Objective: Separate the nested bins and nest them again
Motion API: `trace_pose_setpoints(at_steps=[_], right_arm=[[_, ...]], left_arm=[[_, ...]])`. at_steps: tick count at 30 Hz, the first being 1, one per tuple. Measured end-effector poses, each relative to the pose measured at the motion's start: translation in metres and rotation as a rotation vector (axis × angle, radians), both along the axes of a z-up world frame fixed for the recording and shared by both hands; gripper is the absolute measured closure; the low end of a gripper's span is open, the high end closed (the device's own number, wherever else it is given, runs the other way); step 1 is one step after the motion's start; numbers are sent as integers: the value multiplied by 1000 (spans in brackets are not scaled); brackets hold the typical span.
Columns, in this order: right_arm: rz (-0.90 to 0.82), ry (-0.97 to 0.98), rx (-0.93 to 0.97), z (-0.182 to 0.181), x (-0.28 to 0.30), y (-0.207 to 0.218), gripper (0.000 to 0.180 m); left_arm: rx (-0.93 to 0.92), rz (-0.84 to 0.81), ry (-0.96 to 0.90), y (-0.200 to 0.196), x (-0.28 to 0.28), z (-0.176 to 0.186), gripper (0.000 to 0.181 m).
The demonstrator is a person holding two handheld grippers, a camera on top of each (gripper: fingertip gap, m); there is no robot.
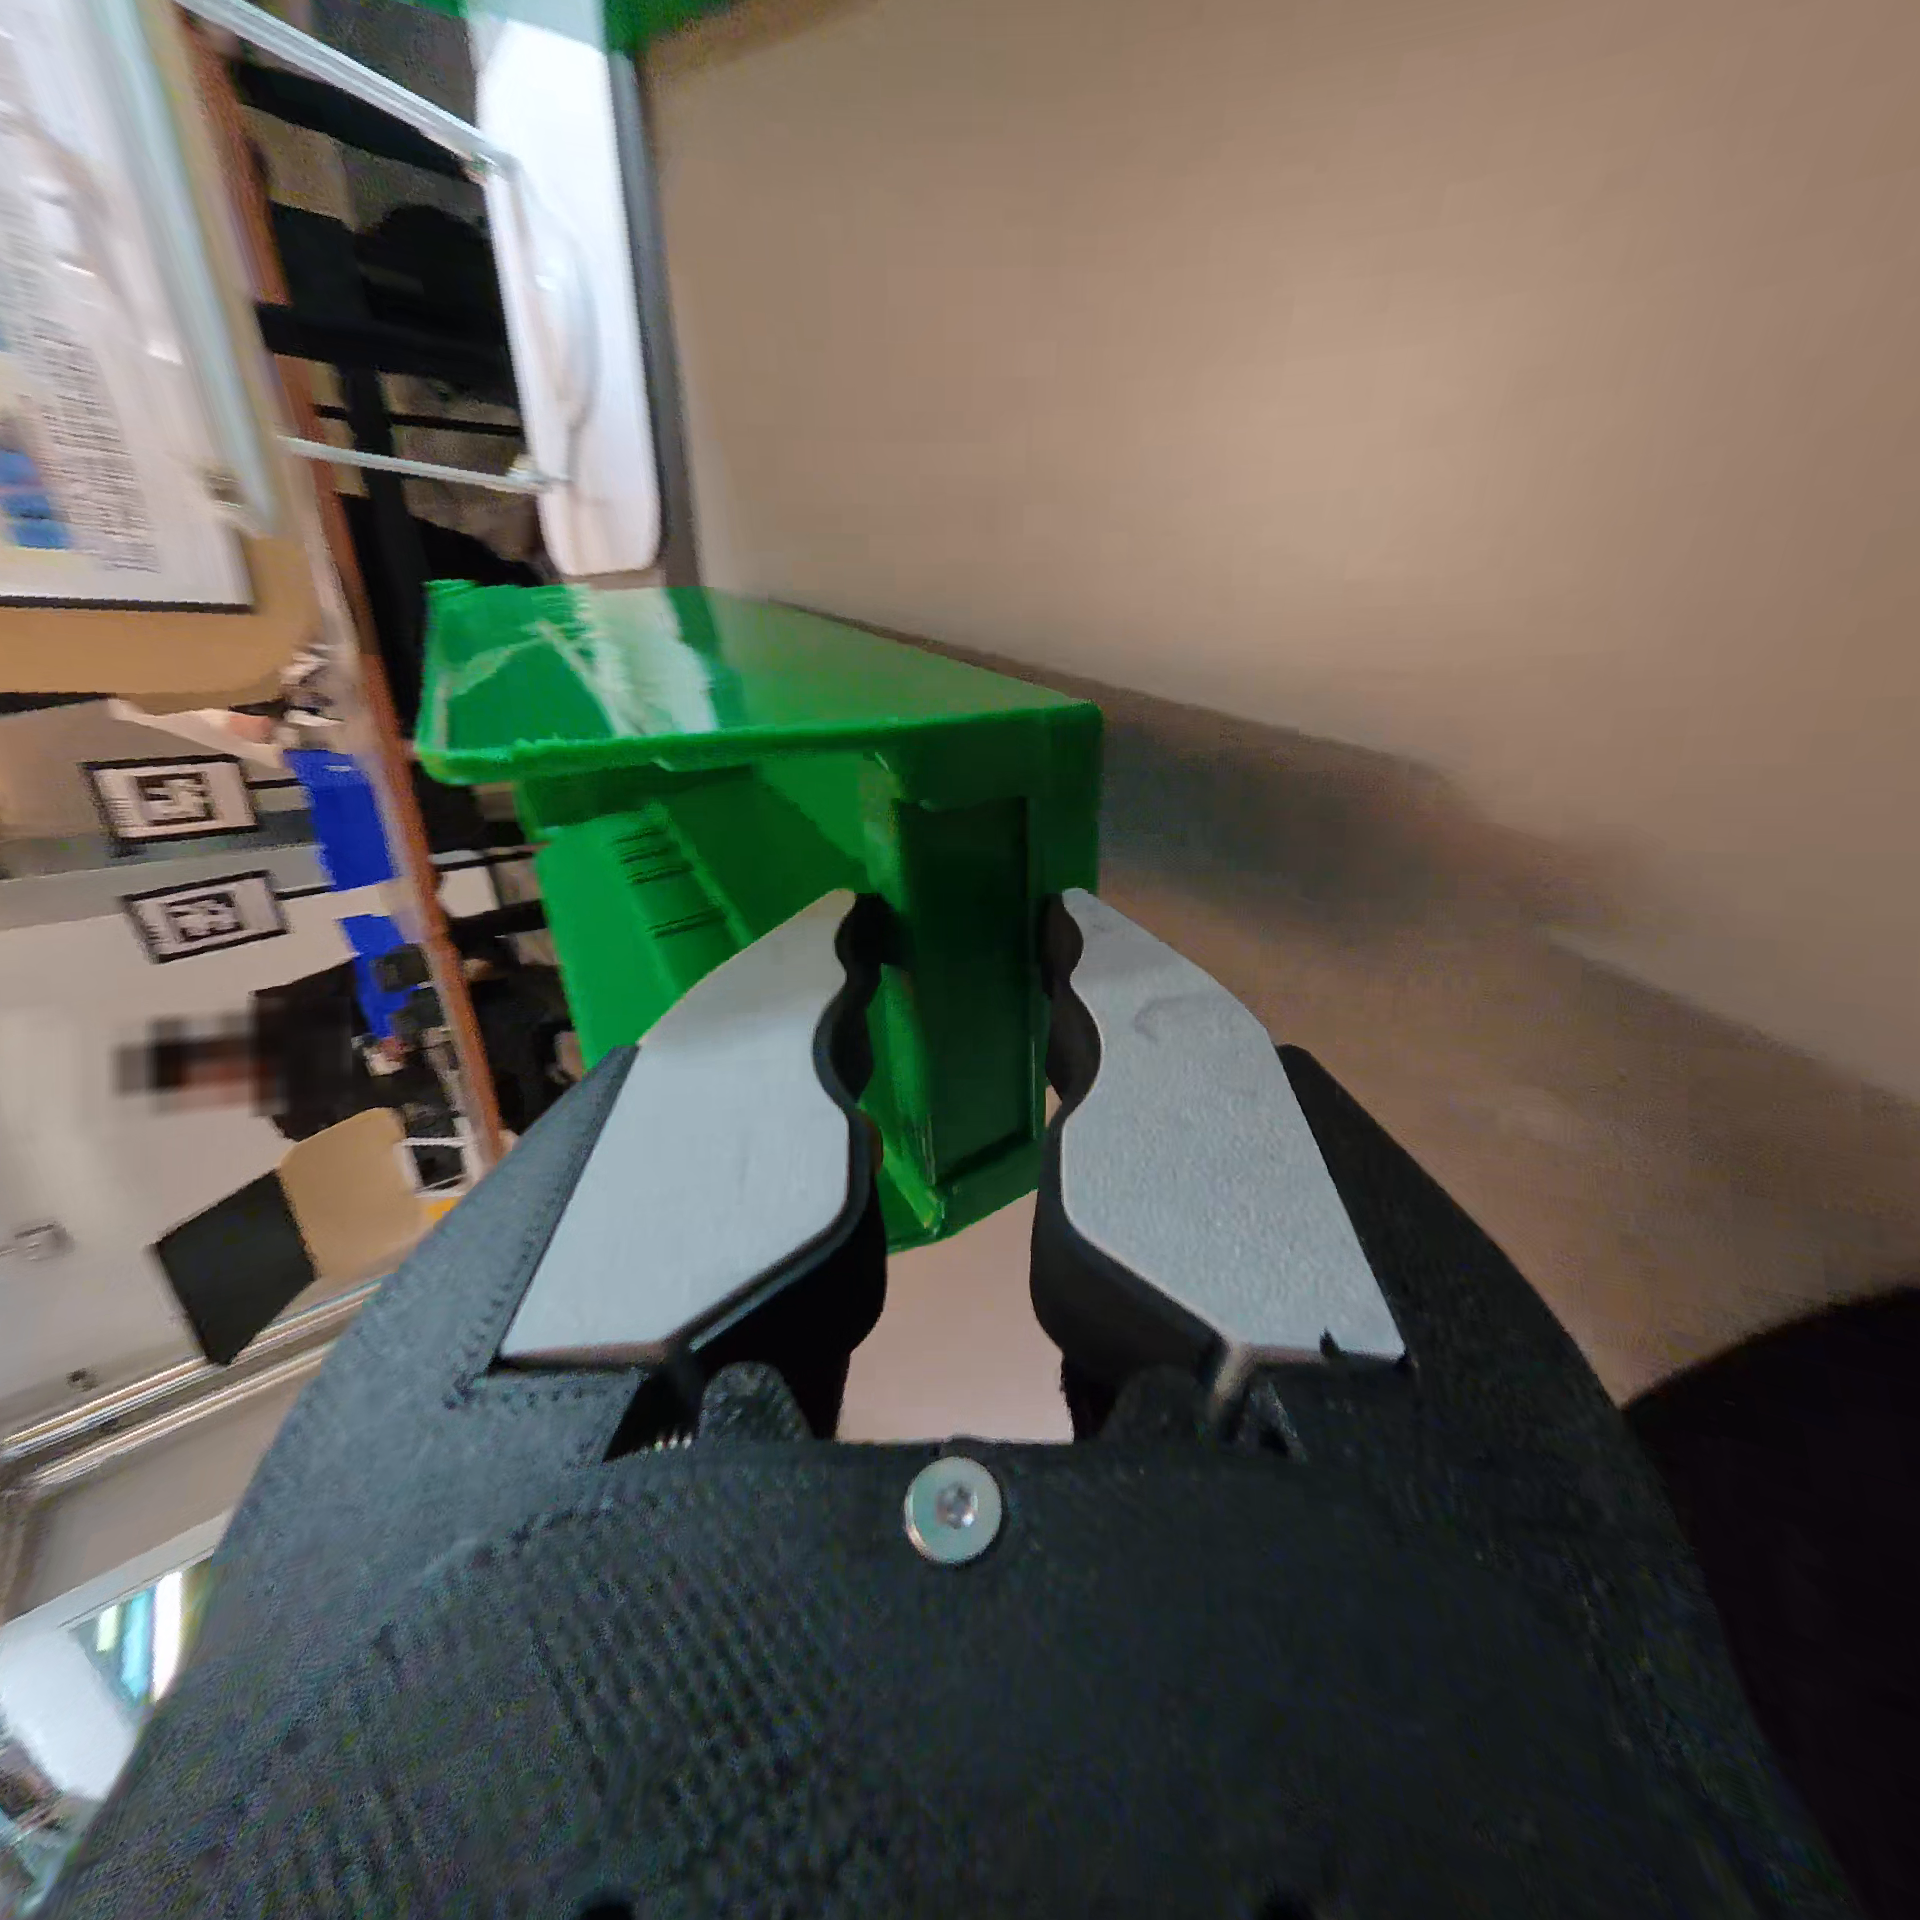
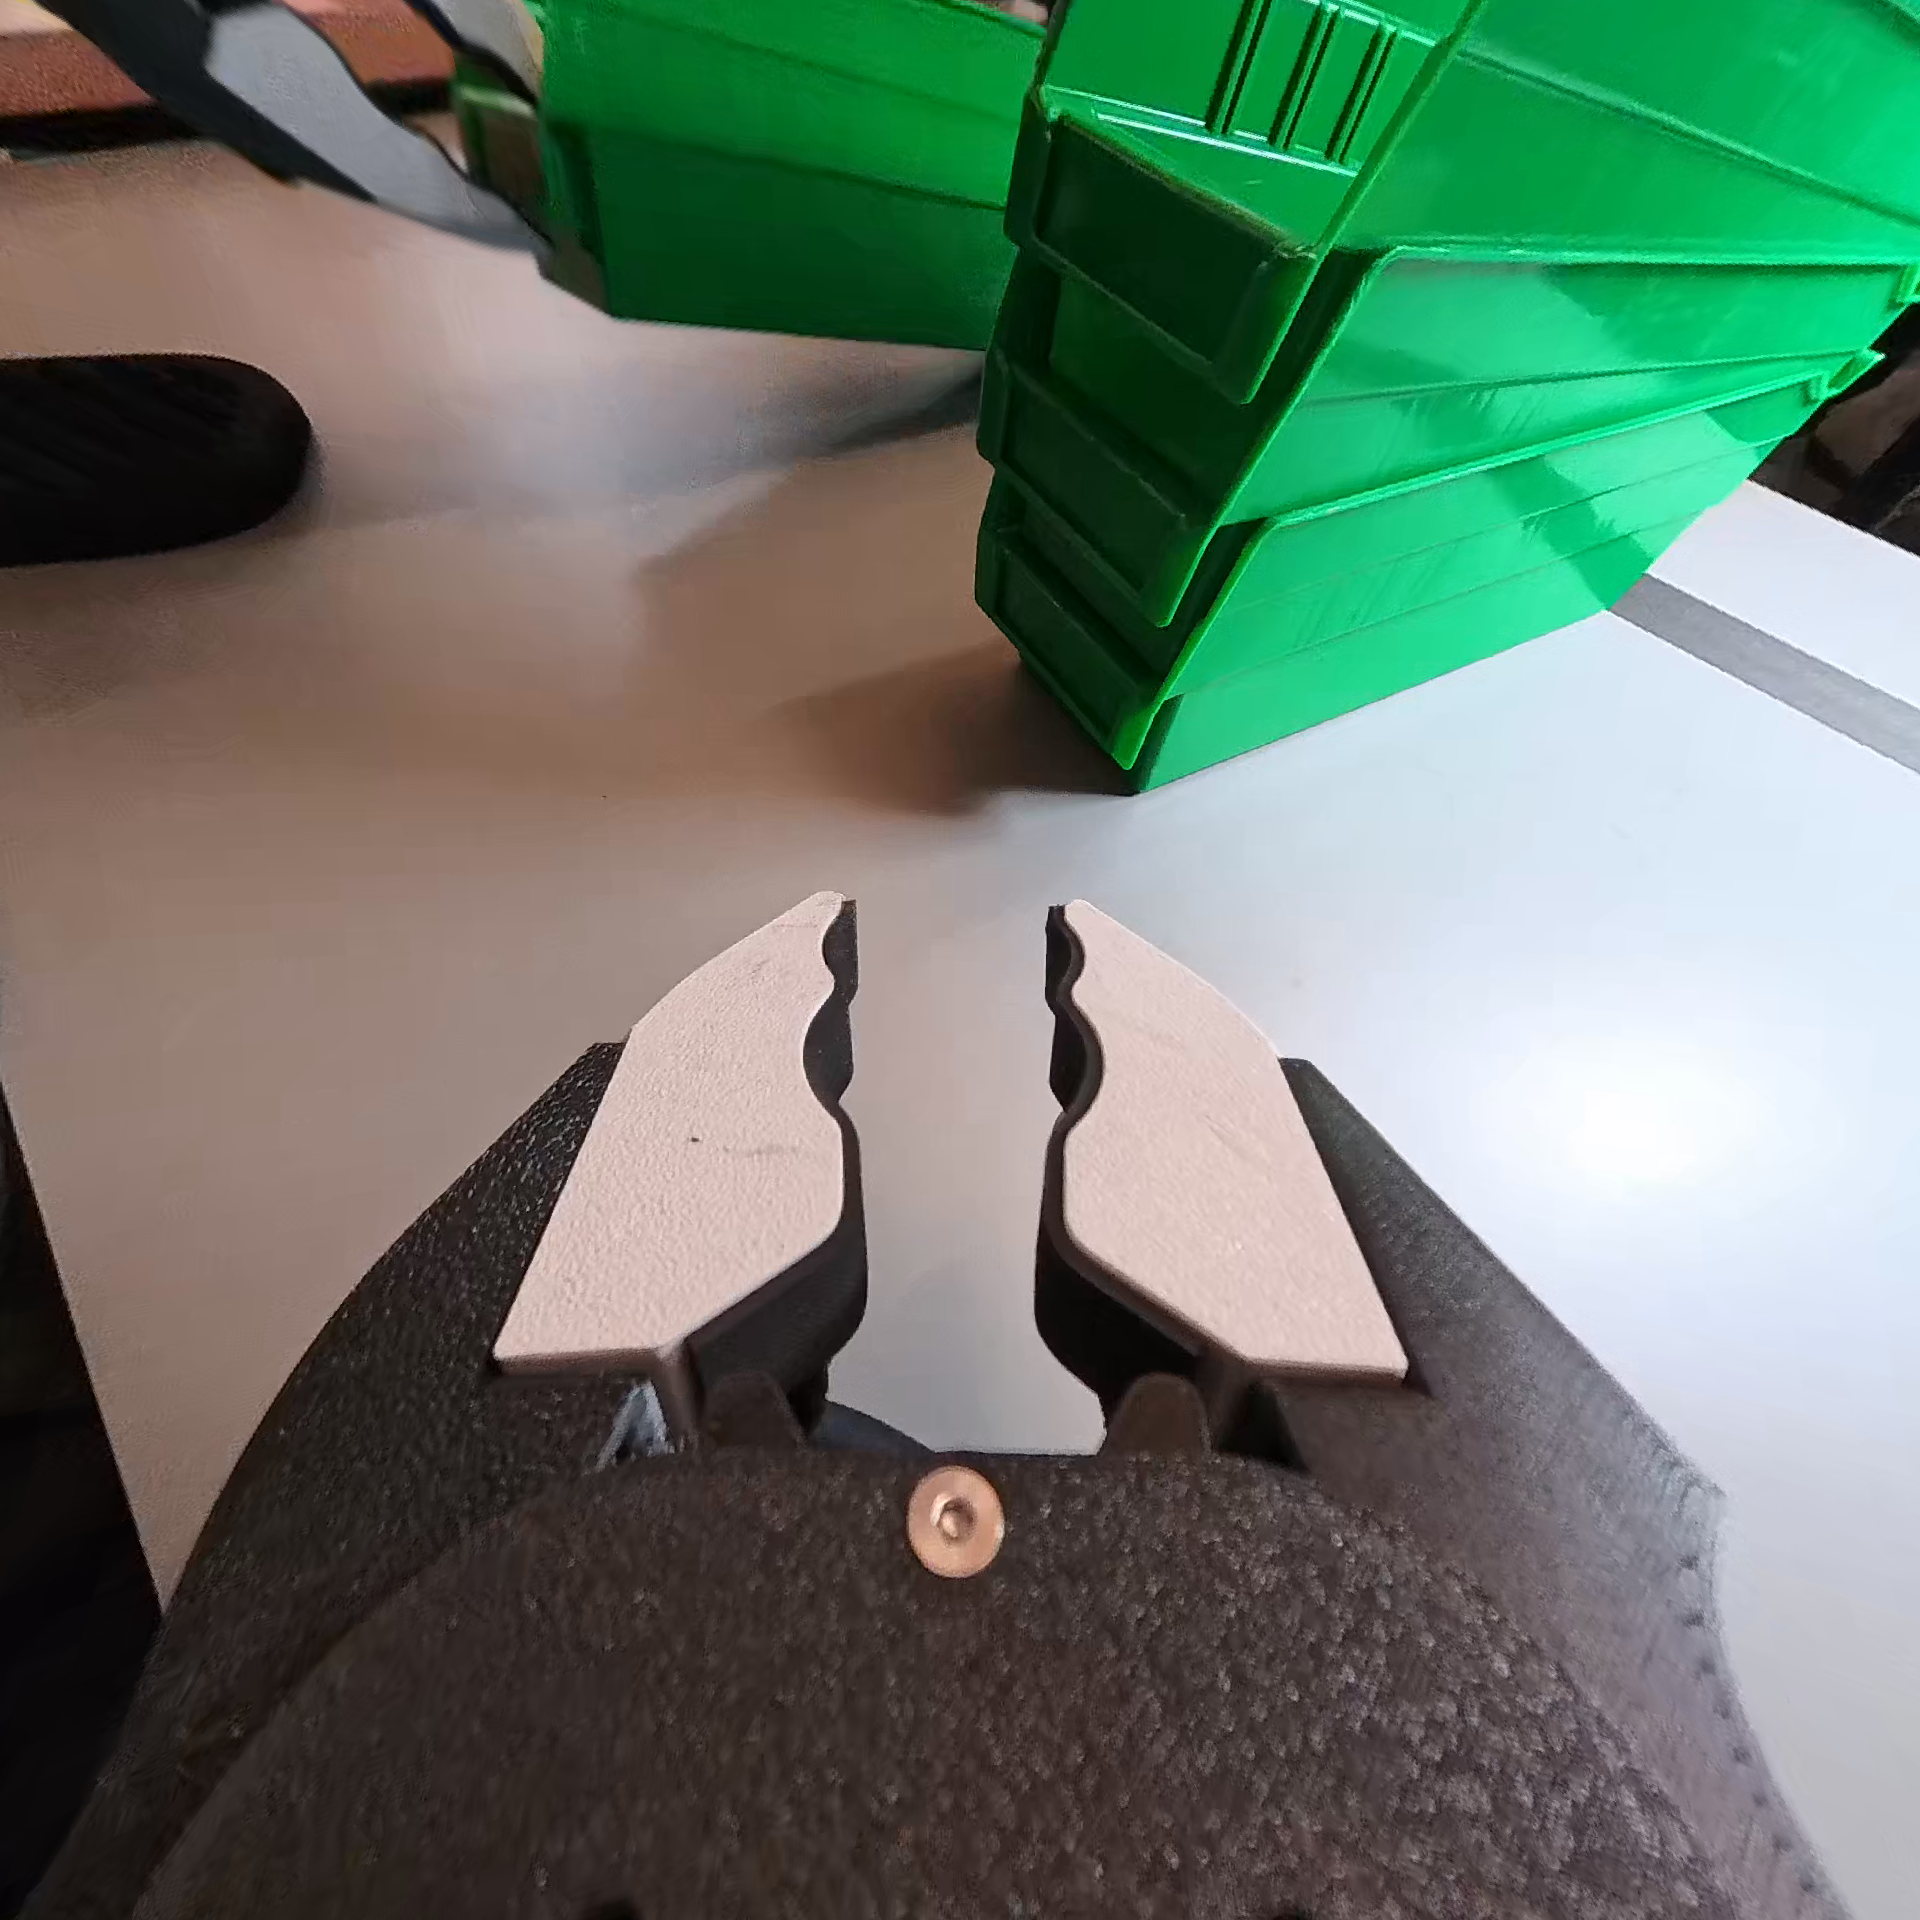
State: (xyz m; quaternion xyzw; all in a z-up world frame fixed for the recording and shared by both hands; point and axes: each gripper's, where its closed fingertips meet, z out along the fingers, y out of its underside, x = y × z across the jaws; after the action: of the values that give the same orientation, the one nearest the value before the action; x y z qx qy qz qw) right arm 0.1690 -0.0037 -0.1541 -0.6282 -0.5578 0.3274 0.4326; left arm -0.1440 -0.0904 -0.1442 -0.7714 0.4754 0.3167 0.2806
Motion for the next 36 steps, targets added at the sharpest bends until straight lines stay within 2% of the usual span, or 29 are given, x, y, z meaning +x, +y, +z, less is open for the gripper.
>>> trace_pose_setpoints(at_steps=[4,9,11,14,19,21,24,25,26,30,33,36], right_arm=[[6,7,11,1,-2,-2,146],[7,11,30,2,-1,-5,147],[5,12,25,1,0,-5,147],[4,15,15,-2,3,-6,148],[9,12,-1,-7,3,-5,148],[16,9,1,-7,3,-6,148],[23,7,7,-8,2,-8,148],[24,7,8,-8,2,-8,148],[25,7,8,-8,2,-8,148],[27,10,3,-8,3,-8,148],[27,4,3,-9,3,-8,148],[28,-5,-4,-12,3,-7,149]], left_arm=[[126,-17,29,-4,17,61,153],[245,-25,38,12,29,125,157],[253,-29,35,21,28,139,159],[172,-40,18,26,27,142,158],[-1,-79,-59,15,37,123,155],[-106,-68,-79,7,38,101,154],[-208,-41,-8,0,28,62,154],[-227,-33,-6,-1,26,48,172],[-244,-39,-16,-1,26,35,180],[-255,-2,-38,6,16,-4,180],[-302,16,-36,3,10,-26,165],[-377,32,-111,-5,12,-36,147]])
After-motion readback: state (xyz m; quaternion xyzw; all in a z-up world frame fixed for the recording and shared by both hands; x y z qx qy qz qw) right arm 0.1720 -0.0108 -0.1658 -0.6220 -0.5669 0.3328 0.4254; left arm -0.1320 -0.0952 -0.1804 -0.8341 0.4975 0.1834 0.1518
